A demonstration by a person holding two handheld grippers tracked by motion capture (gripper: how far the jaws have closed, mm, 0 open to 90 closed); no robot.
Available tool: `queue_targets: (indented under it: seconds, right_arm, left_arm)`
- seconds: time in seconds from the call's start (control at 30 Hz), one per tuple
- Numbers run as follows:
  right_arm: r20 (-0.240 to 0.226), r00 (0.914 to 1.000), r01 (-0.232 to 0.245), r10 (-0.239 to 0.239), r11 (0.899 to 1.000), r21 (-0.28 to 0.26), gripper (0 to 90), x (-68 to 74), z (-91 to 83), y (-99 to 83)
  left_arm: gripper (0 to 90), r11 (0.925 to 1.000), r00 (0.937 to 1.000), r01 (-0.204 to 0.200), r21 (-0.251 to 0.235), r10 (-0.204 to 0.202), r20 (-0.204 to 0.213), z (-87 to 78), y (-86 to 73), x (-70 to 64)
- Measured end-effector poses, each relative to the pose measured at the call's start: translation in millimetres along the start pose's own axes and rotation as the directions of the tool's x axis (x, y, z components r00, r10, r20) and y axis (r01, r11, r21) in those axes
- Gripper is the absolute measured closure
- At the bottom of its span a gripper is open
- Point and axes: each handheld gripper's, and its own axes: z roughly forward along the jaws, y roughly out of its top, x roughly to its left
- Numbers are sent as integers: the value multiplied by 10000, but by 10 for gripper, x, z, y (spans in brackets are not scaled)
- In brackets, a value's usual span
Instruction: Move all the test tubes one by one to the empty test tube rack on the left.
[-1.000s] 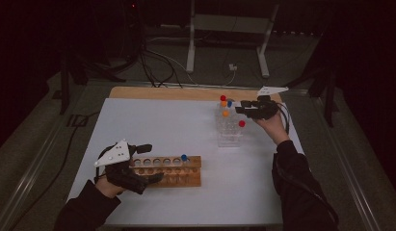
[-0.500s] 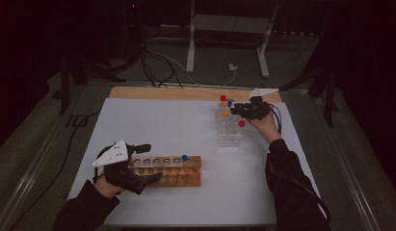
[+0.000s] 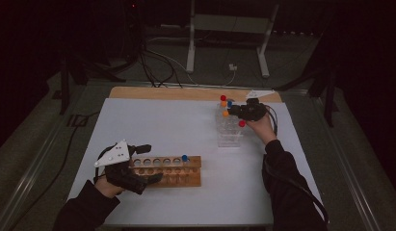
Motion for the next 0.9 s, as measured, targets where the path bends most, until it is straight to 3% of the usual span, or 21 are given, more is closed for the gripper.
queue_targets:
  seconds: [0.43, 0.9]
  right_arm:
    - [35, 9997, 240, -240, 9996, 139, 769, 18, -34, 52]
    - [197, 9984, 530, -524, 9982, -297, 770, 60, -347, 290]
  left_arm:
    - [11, 10000, 10000, 27, 1, -27, 4, -5, 1, 9]
    - [11, 10000, 10000, 77, 55, -77, 47, 6, 3, 12]
